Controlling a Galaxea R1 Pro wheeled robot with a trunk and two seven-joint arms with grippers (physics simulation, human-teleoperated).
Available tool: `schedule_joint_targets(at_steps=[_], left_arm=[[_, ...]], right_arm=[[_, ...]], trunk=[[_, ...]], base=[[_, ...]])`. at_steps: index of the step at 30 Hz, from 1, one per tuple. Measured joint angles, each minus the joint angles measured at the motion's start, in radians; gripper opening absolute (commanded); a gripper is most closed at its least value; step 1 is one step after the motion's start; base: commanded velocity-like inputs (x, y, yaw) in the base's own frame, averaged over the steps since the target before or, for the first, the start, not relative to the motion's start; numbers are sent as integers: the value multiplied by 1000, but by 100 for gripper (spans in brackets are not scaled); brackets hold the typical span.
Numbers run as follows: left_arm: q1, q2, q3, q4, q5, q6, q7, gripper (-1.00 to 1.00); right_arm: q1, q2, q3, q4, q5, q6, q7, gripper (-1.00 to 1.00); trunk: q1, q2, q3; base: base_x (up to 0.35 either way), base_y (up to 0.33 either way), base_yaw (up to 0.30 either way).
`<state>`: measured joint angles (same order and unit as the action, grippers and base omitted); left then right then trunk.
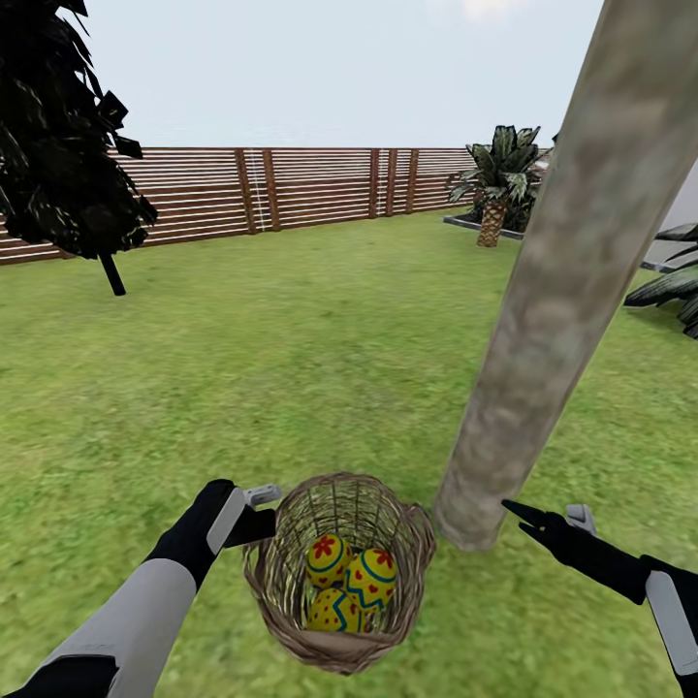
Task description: Take the three Easter eggs out of the wicker basket on the lawn in the garden, then place them on the lawn next to a single tree (choose any tree) so that all three eggs are next to the same tree and none are left in the basket.
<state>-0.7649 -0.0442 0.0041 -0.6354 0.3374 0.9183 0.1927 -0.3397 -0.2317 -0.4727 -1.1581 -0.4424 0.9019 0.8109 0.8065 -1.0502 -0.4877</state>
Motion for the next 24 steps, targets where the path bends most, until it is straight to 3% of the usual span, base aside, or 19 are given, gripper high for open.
schedule_joint_targets(at_steps=[24], left_arm=[[0, 0, 0, 0, 0, -2, 0, -100]], right_arm=[[3, 3, -6, 72, 1, 0, -7, 100]], trunk=[[92, -168, -75]], base=[[0, 0, 0]])
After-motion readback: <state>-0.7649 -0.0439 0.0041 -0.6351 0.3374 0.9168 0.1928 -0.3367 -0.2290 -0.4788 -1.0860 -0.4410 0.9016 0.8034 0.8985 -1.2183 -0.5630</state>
